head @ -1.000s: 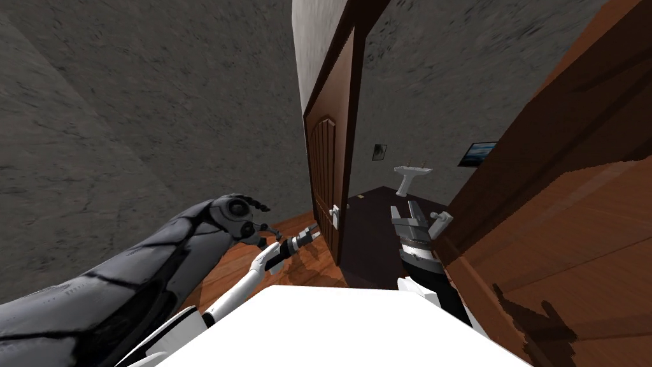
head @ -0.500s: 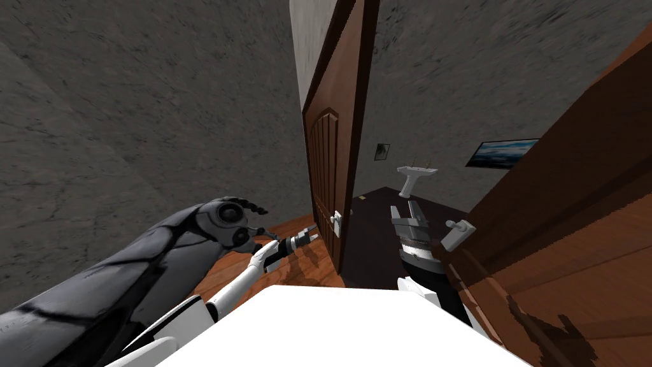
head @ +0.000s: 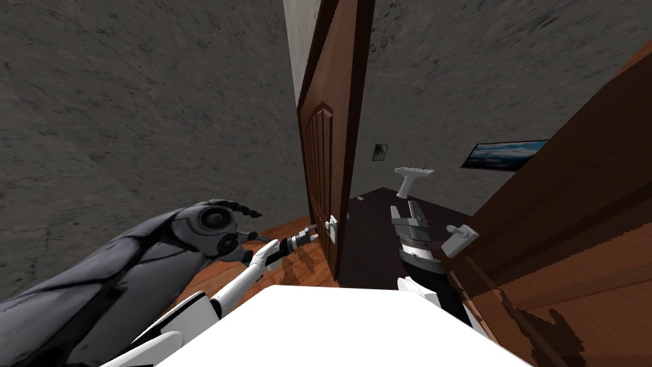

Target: Push the door open

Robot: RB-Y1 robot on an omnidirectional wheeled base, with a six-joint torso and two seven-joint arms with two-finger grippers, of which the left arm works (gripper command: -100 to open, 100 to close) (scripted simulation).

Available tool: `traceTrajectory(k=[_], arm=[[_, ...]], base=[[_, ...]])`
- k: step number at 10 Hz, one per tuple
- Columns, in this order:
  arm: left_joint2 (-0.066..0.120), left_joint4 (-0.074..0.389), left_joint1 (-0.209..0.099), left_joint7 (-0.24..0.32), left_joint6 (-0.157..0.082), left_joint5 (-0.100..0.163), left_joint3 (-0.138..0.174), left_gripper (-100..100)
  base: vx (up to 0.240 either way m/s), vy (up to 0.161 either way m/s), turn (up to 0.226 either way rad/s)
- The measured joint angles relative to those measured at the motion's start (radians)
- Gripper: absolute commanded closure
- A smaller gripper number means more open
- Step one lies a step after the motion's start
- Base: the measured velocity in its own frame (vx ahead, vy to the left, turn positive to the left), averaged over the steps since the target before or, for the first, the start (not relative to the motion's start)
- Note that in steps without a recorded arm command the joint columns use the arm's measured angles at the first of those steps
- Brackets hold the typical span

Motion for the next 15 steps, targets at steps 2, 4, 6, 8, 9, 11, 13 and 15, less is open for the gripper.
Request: traceTrajectory(k=[2,4,6,8,9,11,13,15], arm=[[-0.009,0.005,-0.005,-0.004,0.016,0.003,0.000,-100],[-0.022,0.015,-0.012,-0.010,0.033,0.006,-0.001,-100],[-0.023,0.015,-0.013,-0.010,0.034,0.006,-0.002,100],[-0.025,0.015,-0.014,-0.010,0.035,0.005,-0.003,100],[-0.026,0.015,-0.014,-0.010,0.035,0.005,-0.004,100],[-0.026,0.015,-0.014,-0.010,0.035,0.005,-0.003,100],[-0.053,0.028,-0.013,-0.042,0.061,0.020,-0.005,100],[-0.082,0.024,-0.006,-0.076,0.098,0.032,-0.009,100]], base=[[0.097,-0.176,-0.084],[0.084,-0.112,-0.039],[-0.012,0.015,-0.007],[-0.005,0.011,-0.015],[0.000,0.000,0.000],[0.017,-0.011,0.009],[0.059,-0.043,0.016],[0.057,-0.043,-0.003]])
